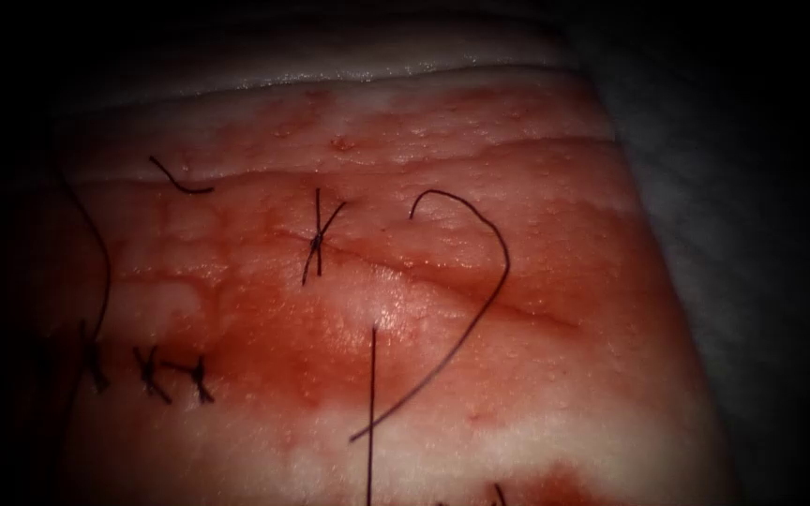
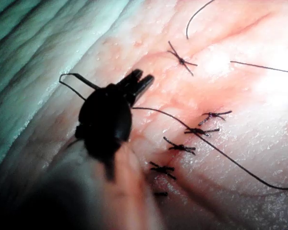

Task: Wound Closure
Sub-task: Using the right needle driver pull the suture through the tissue until a short tail remains above the cut.

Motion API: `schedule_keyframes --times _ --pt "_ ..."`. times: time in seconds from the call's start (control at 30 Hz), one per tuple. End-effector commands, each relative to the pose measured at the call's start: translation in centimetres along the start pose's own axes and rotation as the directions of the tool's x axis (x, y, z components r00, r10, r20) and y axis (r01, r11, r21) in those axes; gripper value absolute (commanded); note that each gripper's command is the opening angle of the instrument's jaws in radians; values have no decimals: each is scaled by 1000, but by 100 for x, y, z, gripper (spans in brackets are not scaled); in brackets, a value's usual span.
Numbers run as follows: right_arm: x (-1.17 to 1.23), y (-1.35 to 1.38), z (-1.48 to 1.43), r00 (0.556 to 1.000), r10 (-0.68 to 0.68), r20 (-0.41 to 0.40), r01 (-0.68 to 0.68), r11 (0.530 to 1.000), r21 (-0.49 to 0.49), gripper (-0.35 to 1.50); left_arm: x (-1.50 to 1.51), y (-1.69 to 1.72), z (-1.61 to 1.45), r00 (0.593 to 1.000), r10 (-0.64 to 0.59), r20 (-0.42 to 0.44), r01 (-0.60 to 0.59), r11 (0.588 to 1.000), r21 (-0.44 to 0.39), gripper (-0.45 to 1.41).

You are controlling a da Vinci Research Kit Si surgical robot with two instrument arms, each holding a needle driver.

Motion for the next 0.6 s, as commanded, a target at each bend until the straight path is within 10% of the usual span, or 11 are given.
schedule_keyframes --times 0.03,0.13,0.17,0.23,0.27,0.33,0.6 --pt "10 -14 5 1000 -7 -13 7 1000 30 -35 -3 -4 7 1000 1 -1 -1 1000 0 -45" --pt "14 -14 2 1000 -5 -18 6 999 45 -35 -3 -4 6 1000 1 -1 -1 1000 0 -45" --pt "15 -6 2 999 -25 -37 26 999 34 14 -3 -4 6 1000 1 -1 -1 1000 0 -45" --pt "14 0 2 998 -31 -54 32 999 28 44 -3 -4 6 1000 1 -1 -1 1000 0 -45" --pt "10 16 3 995 -53 -87 53 999 6 99 -3 -4 6 1000 1 -1 -1 1000 0 -45" --pt "0 42 4 989 -50 -141 46 998 -35 120 -3 -4 6 1000 1 -1 -1 1000 0 -45" --pt "-25 89 8 985 -60 -161 46 995 -91 120 -5 -7 8 1000 1 0 -1 1000 1 -45"
